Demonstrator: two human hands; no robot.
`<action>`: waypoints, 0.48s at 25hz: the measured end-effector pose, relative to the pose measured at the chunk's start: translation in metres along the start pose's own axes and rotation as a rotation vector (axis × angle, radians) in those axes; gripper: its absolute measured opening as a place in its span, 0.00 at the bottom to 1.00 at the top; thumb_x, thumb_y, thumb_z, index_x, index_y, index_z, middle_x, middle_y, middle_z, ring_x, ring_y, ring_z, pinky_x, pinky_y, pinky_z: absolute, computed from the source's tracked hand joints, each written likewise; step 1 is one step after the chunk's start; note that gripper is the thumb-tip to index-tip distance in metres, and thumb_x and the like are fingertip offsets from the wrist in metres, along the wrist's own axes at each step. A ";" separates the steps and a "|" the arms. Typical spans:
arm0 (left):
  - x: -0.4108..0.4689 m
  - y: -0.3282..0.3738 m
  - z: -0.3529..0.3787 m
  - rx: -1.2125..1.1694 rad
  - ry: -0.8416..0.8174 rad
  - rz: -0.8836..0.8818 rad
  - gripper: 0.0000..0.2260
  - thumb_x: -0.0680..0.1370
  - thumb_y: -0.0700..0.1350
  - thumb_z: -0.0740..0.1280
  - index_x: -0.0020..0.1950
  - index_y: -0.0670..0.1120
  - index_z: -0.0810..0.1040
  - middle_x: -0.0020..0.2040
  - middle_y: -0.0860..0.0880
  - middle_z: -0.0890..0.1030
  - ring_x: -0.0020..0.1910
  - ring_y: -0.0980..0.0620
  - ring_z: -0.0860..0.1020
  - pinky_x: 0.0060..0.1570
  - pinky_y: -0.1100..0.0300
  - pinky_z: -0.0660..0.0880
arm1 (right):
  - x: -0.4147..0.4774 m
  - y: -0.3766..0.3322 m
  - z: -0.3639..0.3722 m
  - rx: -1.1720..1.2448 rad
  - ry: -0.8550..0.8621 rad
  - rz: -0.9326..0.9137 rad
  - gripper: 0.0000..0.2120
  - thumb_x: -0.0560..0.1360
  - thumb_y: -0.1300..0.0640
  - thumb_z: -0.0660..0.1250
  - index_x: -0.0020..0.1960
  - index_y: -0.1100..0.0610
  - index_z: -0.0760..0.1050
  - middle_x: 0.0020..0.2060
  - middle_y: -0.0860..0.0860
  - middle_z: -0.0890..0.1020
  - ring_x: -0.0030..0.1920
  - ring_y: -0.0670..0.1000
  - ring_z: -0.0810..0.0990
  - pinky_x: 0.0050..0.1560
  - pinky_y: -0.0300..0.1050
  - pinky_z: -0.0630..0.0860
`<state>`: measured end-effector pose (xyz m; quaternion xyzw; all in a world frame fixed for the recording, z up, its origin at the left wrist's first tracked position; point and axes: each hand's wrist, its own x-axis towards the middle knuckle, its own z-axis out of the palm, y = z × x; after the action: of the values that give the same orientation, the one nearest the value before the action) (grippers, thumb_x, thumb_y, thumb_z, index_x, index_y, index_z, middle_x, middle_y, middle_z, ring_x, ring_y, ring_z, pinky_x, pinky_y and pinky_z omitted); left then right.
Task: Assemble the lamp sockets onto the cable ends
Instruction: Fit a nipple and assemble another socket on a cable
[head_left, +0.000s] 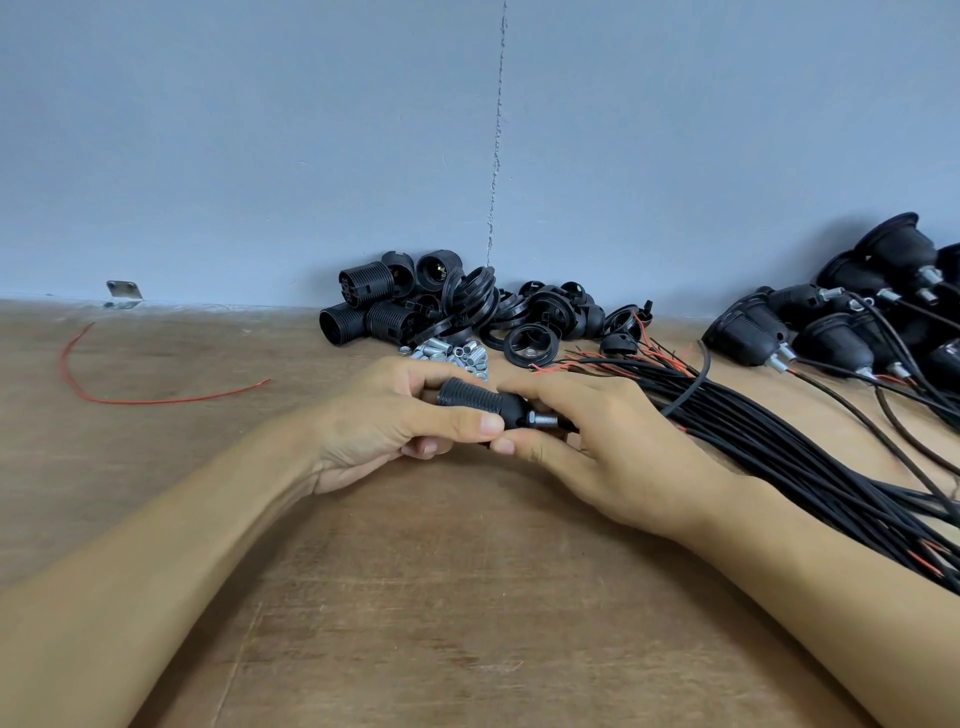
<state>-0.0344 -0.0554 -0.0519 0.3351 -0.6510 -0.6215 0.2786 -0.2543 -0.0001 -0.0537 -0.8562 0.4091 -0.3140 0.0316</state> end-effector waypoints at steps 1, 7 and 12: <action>0.000 0.000 0.001 -0.009 0.008 0.003 0.22 0.64 0.46 0.79 0.54 0.38 0.83 0.36 0.50 0.79 0.27 0.57 0.66 0.28 0.68 0.61 | 0.001 0.000 0.000 -0.003 0.015 0.003 0.19 0.79 0.44 0.65 0.68 0.47 0.72 0.51 0.41 0.82 0.50 0.40 0.78 0.52 0.30 0.71; 0.003 0.003 0.013 -0.033 0.097 0.023 0.17 0.71 0.60 0.73 0.52 0.49 0.85 0.42 0.43 0.84 0.26 0.54 0.67 0.27 0.64 0.58 | 0.003 0.000 0.000 -0.004 0.064 0.049 0.16 0.83 0.46 0.60 0.68 0.48 0.74 0.44 0.33 0.79 0.47 0.31 0.75 0.47 0.25 0.67; 0.005 0.004 0.022 0.014 0.222 0.016 0.16 0.76 0.63 0.69 0.48 0.51 0.85 0.36 0.45 0.83 0.23 0.53 0.67 0.22 0.66 0.60 | 0.002 -0.002 -0.004 0.085 -0.021 0.068 0.19 0.83 0.48 0.58 0.71 0.51 0.72 0.55 0.46 0.82 0.55 0.46 0.79 0.58 0.43 0.73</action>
<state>-0.0551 -0.0460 -0.0500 0.3989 -0.6231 -0.5737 0.3515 -0.2542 0.0009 -0.0489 -0.8429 0.4240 -0.3209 0.0828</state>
